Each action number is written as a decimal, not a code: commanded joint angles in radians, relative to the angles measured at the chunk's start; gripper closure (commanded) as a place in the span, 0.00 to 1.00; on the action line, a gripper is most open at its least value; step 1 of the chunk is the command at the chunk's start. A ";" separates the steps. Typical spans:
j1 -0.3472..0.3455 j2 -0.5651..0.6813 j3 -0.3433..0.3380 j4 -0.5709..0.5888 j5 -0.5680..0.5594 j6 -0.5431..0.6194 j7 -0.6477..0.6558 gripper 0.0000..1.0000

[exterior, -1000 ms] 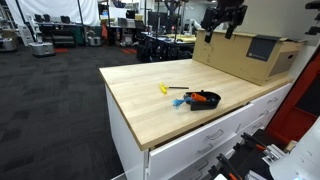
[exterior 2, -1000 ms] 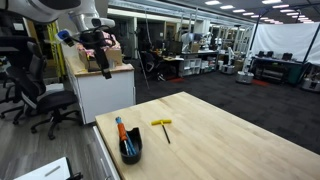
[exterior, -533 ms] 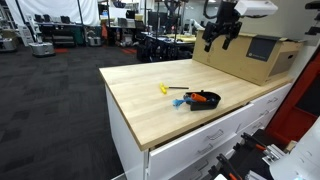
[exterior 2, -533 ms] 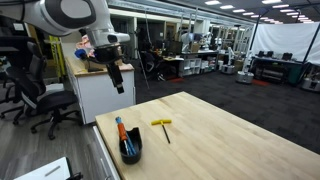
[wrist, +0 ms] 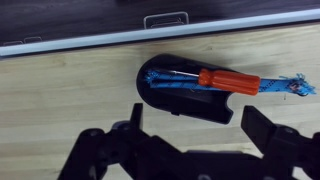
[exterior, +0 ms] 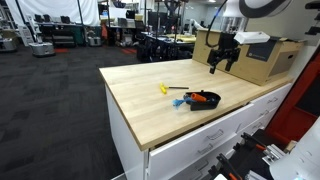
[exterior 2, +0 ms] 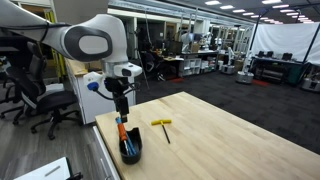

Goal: Move the black bowl to the left

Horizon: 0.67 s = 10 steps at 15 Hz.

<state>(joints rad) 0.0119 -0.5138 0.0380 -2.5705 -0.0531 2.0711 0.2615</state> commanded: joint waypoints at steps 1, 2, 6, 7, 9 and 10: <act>-0.033 -0.003 -0.020 -0.075 0.011 0.126 -0.025 0.00; -0.037 0.001 -0.027 -0.094 0.014 0.161 -0.026 0.00; -0.057 0.030 -0.044 -0.172 0.017 0.293 -0.025 0.00; -0.062 0.040 -0.048 -0.189 0.016 0.318 -0.025 0.00; -0.075 0.066 -0.052 -0.217 0.010 0.359 -0.026 0.00; -0.071 0.077 -0.061 -0.219 0.025 0.351 -0.040 0.00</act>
<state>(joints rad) -0.0373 -0.4843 -0.0133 -2.7640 -0.0527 2.3724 0.2614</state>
